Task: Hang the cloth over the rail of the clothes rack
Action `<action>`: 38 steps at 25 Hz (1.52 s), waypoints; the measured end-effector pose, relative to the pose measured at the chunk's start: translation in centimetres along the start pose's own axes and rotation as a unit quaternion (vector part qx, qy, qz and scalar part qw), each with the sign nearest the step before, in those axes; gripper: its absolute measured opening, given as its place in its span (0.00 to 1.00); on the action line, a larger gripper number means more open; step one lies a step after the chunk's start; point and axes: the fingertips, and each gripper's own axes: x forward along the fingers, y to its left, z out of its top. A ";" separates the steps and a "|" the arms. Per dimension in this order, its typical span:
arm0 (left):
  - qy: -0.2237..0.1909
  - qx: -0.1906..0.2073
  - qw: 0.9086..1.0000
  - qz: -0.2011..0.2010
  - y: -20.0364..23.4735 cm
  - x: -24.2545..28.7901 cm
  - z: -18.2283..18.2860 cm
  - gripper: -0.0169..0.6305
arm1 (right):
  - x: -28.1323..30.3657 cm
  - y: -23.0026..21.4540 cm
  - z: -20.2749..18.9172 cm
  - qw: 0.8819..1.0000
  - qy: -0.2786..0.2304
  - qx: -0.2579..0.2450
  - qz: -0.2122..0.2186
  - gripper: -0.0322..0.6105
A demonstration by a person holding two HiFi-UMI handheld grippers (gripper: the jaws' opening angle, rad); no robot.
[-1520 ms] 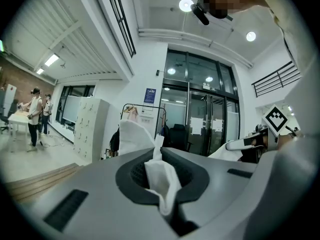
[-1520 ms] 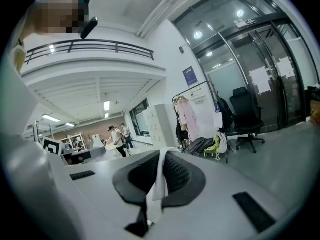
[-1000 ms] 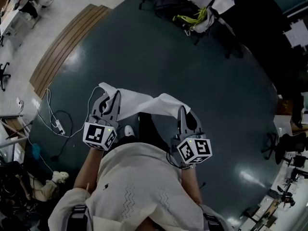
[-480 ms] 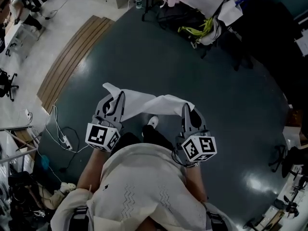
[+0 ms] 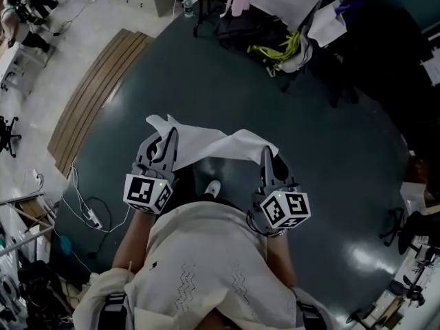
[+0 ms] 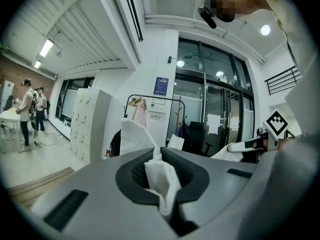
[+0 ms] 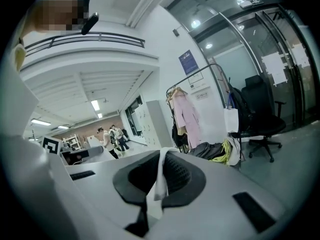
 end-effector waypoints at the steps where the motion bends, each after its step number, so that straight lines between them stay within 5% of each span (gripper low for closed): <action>1: 0.001 0.001 1.000 -0.005 0.8 1.7 0.0 0.05 | 1.4 -0.4 0.3 1.000 0.001 -0.001 -0.007 0.08; 15: 0.006 0.007 0.987 -0.162 13.9 27.2 7.4 0.05 | 22.5 -3.4 10.8 0.988 -0.039 0.006 -0.147 0.08; 23: 0.014 -0.006 0.983 -0.185 17.3 37.4 9.1 0.05 | 26.9 -7.8 13.0 0.977 -0.033 0.022 -0.212 0.08; 30: 0.037 0.010 0.982 -0.186 14.7 44.5 7.9 0.05 | 32.3 -15.8 14.2 0.977 -0.043 0.051 -0.205 0.08; 38: 0.043 0.027 0.990 -0.130 13.6 56.6 10.3 0.05 | 42.6 -26.1 20.9 0.990 -0.035 0.053 -0.129 0.08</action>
